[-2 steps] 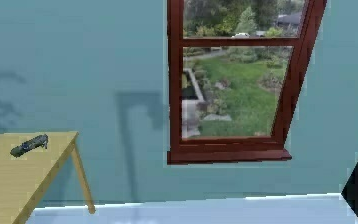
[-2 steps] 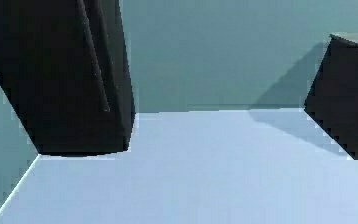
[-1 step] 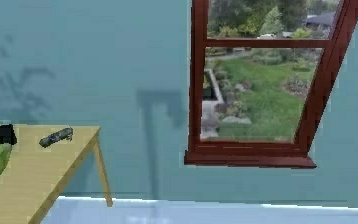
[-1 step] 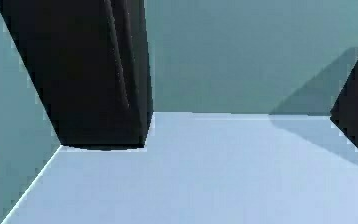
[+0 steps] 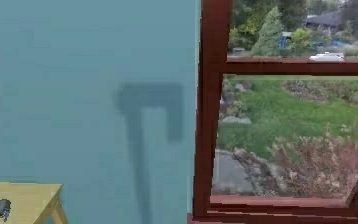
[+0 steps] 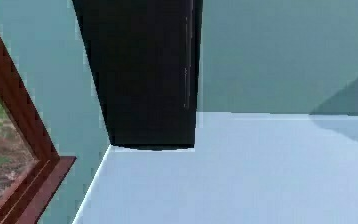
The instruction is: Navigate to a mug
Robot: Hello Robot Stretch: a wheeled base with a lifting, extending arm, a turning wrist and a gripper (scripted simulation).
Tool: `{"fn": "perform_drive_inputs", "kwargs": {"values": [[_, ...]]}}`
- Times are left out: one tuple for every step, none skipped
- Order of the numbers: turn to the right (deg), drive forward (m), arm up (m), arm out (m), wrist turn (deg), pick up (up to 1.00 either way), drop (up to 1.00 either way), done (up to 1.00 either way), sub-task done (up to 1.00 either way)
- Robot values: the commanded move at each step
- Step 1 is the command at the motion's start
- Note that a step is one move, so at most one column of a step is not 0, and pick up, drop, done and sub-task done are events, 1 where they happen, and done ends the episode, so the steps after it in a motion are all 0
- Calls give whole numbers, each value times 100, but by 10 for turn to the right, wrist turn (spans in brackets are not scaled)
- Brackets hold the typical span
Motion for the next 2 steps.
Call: {"fn": "perform_drive_inputs", "kwargs": {"values": [[-450,0,0,0,0,0,0,0,0],[-150,0,0,0,0,0,0,0,0]]}}
